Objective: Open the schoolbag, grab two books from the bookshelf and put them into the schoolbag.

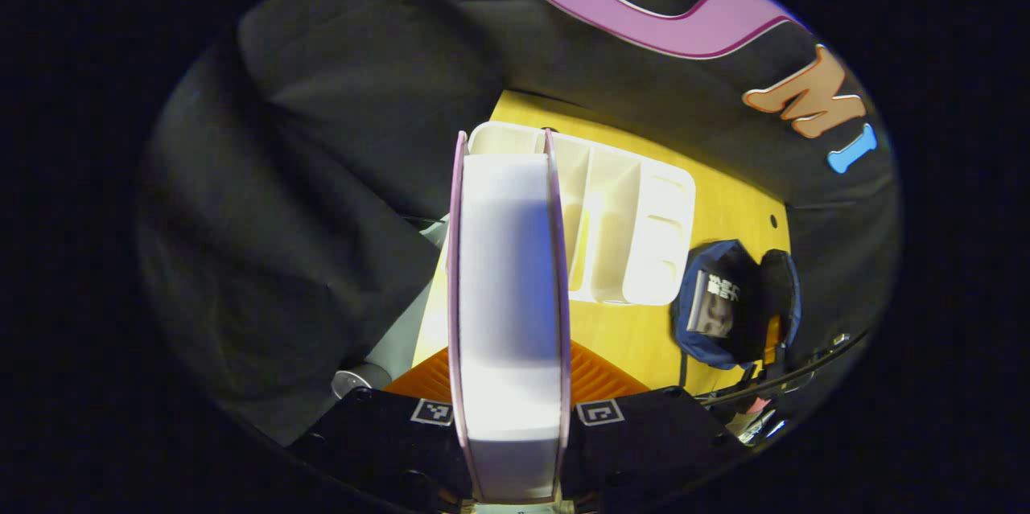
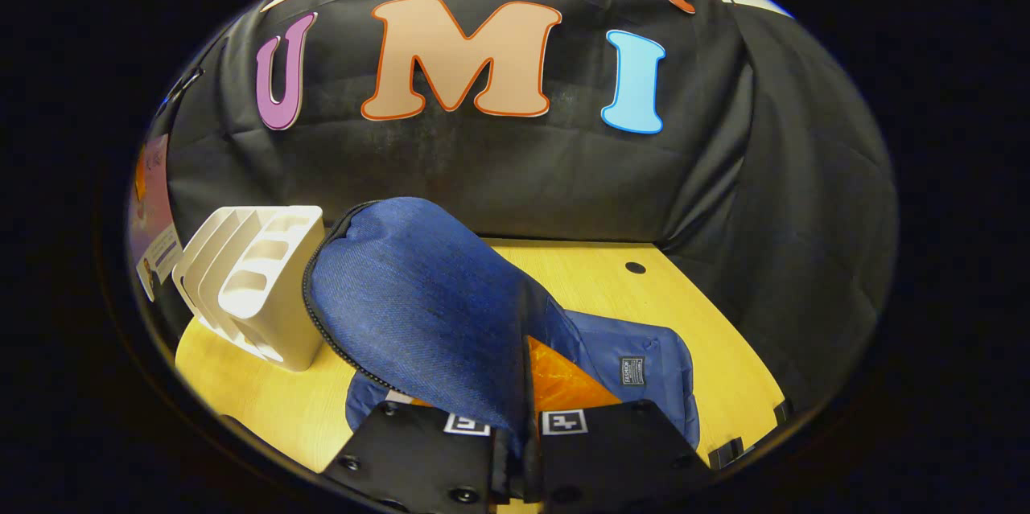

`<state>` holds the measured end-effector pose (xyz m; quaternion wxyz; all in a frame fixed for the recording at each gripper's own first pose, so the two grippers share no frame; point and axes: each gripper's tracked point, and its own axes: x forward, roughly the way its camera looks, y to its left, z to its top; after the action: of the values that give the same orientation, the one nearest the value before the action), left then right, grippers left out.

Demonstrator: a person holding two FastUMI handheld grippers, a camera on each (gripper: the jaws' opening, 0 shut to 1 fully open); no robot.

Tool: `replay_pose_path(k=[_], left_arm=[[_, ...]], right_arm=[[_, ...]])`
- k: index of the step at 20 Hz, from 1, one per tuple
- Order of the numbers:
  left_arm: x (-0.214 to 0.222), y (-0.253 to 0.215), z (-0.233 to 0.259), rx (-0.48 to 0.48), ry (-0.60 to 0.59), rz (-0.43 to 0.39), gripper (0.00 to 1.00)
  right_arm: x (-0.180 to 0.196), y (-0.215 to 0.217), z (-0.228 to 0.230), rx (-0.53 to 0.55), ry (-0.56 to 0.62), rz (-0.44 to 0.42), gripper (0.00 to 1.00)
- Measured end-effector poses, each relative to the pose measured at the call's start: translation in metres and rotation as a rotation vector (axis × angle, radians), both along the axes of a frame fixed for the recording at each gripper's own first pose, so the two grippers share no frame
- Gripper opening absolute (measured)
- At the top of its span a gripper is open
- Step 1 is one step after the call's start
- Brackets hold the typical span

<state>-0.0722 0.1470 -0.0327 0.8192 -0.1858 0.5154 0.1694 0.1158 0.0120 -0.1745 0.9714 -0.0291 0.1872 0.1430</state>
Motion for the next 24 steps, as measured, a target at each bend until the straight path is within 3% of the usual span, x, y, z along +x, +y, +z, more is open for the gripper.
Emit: replay_pose_path(k=[6, 14, 24], left_arm=[[0.027, -0.076, 0.023, -0.098, -0.134, -0.082, 0.41], [0.093, -0.176, 0.008, -0.265, -0.242, -0.239, 0.41], [0.180, -0.295, -0.078, -0.469, -0.273, -0.373, 0.39]], right_arm=[[0.000, -0.002, 0.000, 0.023, 0.009, 0.019, 0.10], [0.000, -0.003, 0.001, 0.044, 0.023, 0.013, 0.10], [0.001, -0.005, 0.003, 0.059, 0.044, 0.007, 0.10]])
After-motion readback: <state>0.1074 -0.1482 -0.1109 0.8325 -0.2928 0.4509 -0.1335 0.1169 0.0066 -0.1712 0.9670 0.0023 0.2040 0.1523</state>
